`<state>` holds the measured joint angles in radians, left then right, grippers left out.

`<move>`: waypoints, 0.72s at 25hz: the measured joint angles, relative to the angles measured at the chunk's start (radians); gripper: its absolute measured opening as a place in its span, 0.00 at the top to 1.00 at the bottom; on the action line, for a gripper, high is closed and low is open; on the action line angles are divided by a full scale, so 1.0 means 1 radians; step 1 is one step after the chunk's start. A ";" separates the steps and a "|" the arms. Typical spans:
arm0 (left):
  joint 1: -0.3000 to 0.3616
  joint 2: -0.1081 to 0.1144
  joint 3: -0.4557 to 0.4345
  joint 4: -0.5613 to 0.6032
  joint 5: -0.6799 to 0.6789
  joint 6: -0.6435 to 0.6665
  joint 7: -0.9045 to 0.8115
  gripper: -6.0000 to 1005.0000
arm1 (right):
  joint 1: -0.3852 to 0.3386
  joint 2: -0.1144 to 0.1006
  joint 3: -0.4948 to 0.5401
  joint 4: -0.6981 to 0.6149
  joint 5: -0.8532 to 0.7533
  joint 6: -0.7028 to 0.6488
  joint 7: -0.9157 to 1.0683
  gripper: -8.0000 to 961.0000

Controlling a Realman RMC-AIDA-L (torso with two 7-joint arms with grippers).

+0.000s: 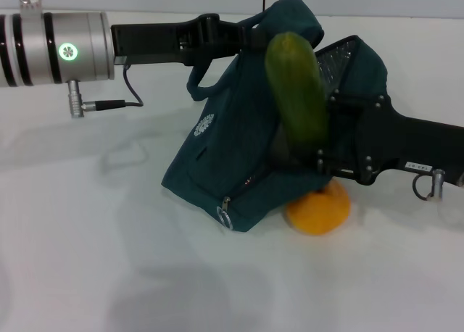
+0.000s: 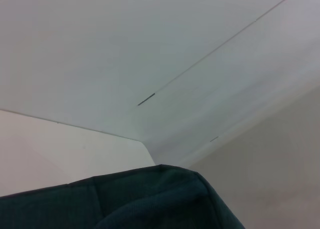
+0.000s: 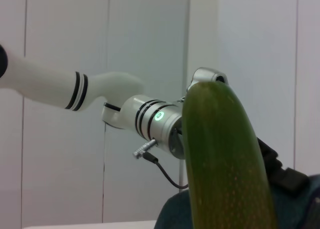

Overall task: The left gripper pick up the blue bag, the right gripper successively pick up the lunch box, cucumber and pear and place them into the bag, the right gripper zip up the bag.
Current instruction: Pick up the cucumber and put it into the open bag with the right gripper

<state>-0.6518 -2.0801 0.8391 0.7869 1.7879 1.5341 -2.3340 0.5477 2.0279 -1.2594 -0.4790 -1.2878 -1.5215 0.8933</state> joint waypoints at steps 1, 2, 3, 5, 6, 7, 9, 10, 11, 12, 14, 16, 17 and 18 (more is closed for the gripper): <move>0.000 0.000 0.000 0.000 0.000 0.000 0.000 0.94 | -0.001 0.000 0.000 0.000 0.000 0.001 0.012 0.27; 0.000 0.000 0.000 0.000 0.000 0.000 0.000 0.94 | -0.003 -0.001 0.000 0.001 0.000 0.002 0.037 0.26; 0.000 -0.001 0.000 0.000 0.000 0.000 0.000 0.94 | -0.003 -0.002 0.000 0.003 0.000 0.003 0.059 0.26; 0.001 -0.001 0.000 0.000 0.001 0.000 0.000 0.94 | -0.004 -0.003 0.000 0.009 0.000 0.003 0.076 0.26; 0.001 -0.001 0.000 0.000 0.002 0.000 -0.001 0.94 | -0.006 -0.004 0.000 0.012 0.000 0.002 0.080 0.26; 0.002 -0.001 0.000 0.000 0.003 0.001 -0.001 0.94 | -0.008 -0.004 0.000 0.013 0.000 0.000 0.084 0.26; 0.003 -0.001 0.000 0.000 0.003 0.004 -0.001 0.94 | -0.013 -0.005 0.000 0.014 0.000 -0.004 0.100 0.26; 0.003 -0.001 0.000 0.000 0.003 0.007 -0.001 0.94 | -0.016 -0.005 0.000 0.014 0.000 -0.006 0.110 0.26; 0.004 -0.002 0.000 0.000 0.003 0.010 -0.001 0.94 | -0.020 -0.005 0.000 0.014 0.000 -0.007 0.120 0.26; 0.005 -0.001 0.000 0.000 0.003 0.012 -0.001 0.94 | -0.022 -0.005 0.000 0.014 0.000 -0.007 0.123 0.26; 0.005 -0.002 0.000 0.000 0.002 0.014 0.000 0.94 | -0.025 -0.005 0.001 0.013 0.000 -0.007 0.128 0.26; 0.006 -0.003 0.000 0.000 0.002 0.015 0.000 0.94 | -0.025 -0.005 0.001 0.008 0.000 -0.005 0.139 0.26; 0.006 -0.003 0.000 0.000 0.002 0.016 0.000 0.94 | -0.023 -0.005 0.001 0.005 -0.001 -0.005 0.146 0.25; 0.006 -0.003 0.000 0.000 0.002 0.017 0.000 0.94 | -0.017 -0.005 0.000 0.003 -0.003 -0.003 0.161 0.25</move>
<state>-0.6455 -2.0833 0.8391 0.7869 1.7897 1.5507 -2.3341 0.5308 2.0233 -1.2592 -0.4764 -1.2907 -1.5244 1.0544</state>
